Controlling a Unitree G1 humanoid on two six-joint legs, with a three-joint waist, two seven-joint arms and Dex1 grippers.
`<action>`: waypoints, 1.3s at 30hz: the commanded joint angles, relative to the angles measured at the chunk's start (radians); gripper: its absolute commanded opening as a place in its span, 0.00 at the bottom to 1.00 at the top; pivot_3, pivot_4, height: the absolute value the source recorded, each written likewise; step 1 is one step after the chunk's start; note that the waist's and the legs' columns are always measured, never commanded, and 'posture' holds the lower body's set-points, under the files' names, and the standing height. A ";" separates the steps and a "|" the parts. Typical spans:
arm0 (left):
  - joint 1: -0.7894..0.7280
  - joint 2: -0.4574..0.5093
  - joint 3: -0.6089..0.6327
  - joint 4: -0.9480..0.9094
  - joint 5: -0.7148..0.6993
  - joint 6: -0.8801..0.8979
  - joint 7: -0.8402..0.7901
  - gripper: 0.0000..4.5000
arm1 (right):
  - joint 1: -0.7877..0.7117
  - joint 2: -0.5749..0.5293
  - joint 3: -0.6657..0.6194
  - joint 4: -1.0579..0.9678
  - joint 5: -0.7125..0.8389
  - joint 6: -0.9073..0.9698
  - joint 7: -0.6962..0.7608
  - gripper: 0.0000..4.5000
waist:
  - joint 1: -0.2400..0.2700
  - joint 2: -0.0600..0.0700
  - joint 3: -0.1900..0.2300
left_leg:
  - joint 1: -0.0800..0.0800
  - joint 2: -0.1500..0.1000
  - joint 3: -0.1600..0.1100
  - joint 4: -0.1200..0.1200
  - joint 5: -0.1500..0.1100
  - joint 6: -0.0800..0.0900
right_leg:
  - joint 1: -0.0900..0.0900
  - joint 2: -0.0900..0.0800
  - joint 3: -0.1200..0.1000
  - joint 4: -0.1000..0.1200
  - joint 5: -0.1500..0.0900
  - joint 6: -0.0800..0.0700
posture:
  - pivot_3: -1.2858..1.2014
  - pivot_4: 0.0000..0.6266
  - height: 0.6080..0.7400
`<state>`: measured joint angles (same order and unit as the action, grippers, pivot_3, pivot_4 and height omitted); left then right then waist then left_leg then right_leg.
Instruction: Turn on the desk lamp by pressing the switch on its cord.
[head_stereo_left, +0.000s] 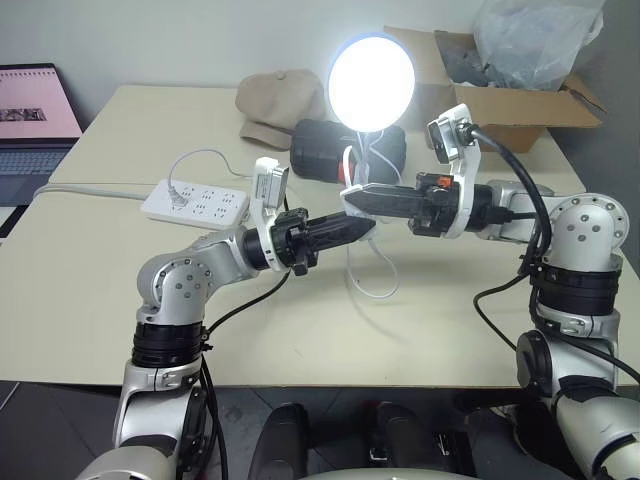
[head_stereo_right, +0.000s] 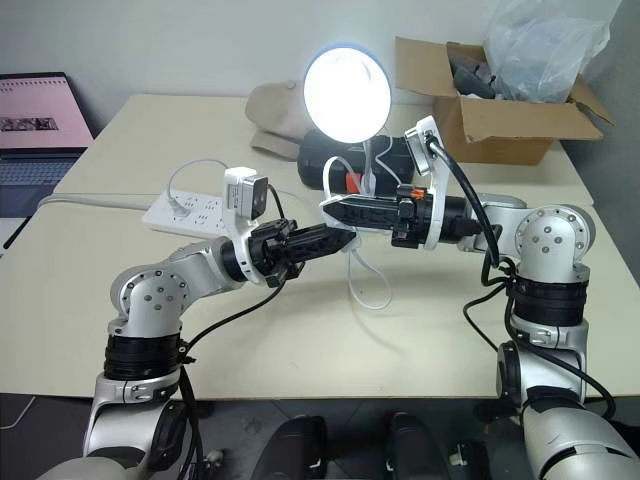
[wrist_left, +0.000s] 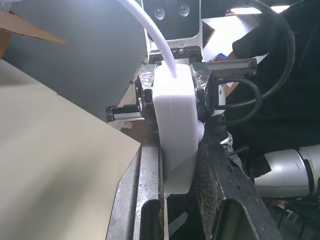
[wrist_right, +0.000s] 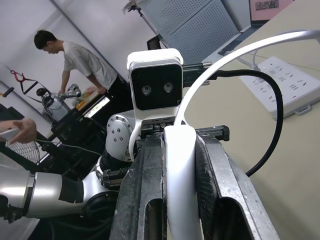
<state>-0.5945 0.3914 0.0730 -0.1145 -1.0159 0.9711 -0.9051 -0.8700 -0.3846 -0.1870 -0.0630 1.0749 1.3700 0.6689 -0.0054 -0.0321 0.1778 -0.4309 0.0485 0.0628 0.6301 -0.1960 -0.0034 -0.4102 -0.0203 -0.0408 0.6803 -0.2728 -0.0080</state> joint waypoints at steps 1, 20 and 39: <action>0.001 0.011 0.004 -0.019 -0.009 0.013 0.003 0.29 | -0.019 0.003 -0.007 -0.024 0.032 -0.009 -0.002 0.09 | 0.000 0.000 0.000 | 0.000 0.000 0.000 0.000 0.000 0.000 | 0.000 0.000 0.000 0.000 0.000 0.000 | 0.52 0.24 1.00; 0.171 0.248 -0.065 -0.222 0.164 -0.082 -0.083 1.00 | 0.034 0.078 -0.045 0.128 -0.090 -0.024 -0.293 0.09 | -0.003 0.000 0.000 | 0.000 0.000 0.000 0.000 0.000 0.000 | 0.000 0.000 0.000 0.000 0.000 0.000 | 0.52 0.24 1.00; 0.337 0.343 -0.109 -0.325 0.523 -0.443 -0.043 1.00 | -0.021 0.147 0.062 0.458 -0.506 -0.305 -0.442 0.09 | 0.000 0.000 0.000 | -0.001 0.000 0.002 -0.001 0.000 0.000 | -0.002 0.000 0.001 -0.001 0.000 0.000 | 0.52 0.24 1.00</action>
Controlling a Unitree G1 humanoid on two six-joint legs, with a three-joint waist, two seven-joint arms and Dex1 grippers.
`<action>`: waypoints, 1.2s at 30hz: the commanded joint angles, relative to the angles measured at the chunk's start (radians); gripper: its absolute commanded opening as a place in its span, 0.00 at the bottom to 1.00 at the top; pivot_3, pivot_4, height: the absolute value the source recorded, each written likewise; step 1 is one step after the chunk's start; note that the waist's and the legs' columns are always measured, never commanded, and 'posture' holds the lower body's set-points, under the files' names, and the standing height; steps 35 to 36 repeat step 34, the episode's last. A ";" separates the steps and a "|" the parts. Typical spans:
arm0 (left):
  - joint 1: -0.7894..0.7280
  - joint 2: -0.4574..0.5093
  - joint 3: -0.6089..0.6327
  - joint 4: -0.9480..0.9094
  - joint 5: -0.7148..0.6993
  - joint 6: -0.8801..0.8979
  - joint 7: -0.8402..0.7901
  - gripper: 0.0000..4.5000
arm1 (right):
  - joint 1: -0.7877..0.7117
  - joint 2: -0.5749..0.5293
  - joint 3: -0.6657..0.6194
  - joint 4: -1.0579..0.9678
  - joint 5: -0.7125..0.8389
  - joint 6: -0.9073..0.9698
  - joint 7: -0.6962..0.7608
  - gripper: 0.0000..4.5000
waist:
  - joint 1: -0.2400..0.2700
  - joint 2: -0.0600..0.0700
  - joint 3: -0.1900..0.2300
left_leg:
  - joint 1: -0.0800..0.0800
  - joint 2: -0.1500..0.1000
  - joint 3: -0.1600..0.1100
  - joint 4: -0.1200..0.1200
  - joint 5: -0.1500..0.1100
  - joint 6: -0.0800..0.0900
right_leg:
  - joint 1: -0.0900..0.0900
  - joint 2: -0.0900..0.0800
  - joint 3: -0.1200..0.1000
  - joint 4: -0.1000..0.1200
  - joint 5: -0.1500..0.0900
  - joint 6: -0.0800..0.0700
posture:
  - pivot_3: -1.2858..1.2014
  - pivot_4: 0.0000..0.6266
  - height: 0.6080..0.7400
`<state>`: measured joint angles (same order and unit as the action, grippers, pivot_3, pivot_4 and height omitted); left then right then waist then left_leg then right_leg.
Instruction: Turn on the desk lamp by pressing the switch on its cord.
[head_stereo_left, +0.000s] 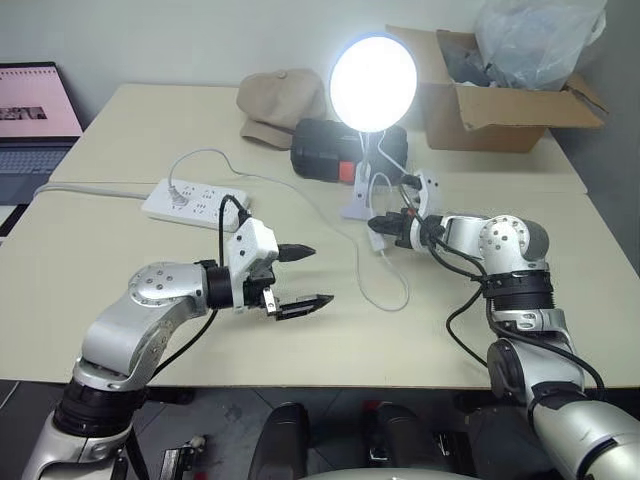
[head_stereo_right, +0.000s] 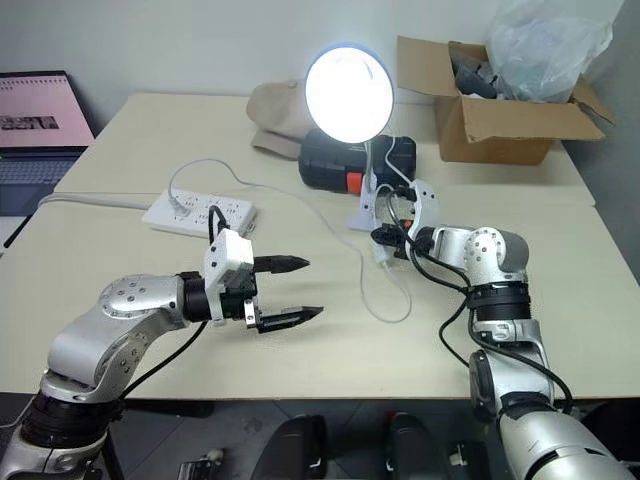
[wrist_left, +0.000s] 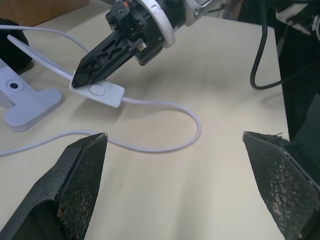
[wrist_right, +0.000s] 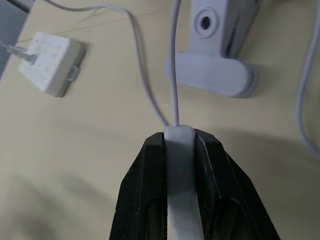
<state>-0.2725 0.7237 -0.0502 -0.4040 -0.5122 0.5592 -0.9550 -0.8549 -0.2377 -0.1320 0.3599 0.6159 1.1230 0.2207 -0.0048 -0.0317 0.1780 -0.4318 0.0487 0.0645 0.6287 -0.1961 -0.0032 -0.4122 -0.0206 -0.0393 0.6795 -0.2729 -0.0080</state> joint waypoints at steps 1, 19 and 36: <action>0.018 0.011 0.015 -0.035 0.027 -0.037 0.010 1.00 | -0.039 0.002 0.009 0.047 -0.057 -0.064 0.010 0.09 | 0.000 0.000 0.000 | 0.000 0.000 0.000 0.000 0.000 0.000 | 0.000 0.000 0.000 0.000 0.000 0.000 | 0.52 0.24 1.00; 0.009 -0.009 0.116 -0.030 -0.025 0.044 0.105 1.00 | 0.113 -0.289 0.110 -0.429 -0.018 -0.097 0.430 0.99 | 0.003 0.001 0.000 | 0.000 0.000 0.000 0.000 0.000 0.000 | 0.000 0.000 -0.001 0.000 0.000 0.000 | 0.52 0.24 1.00; 0.027 0.161 0.199 -0.004 -0.153 0.136 -0.064 1.00 | 0.315 -0.721 0.125 -0.655 -0.075 -0.440 0.911 0.99 | 0.002 0.001 0.001 | 0.001 0.000 -0.002 0.000 0.000 0.000 | 0.000 0.000 -0.002 -0.001 0.000 0.001 | 0.52 0.24 1.00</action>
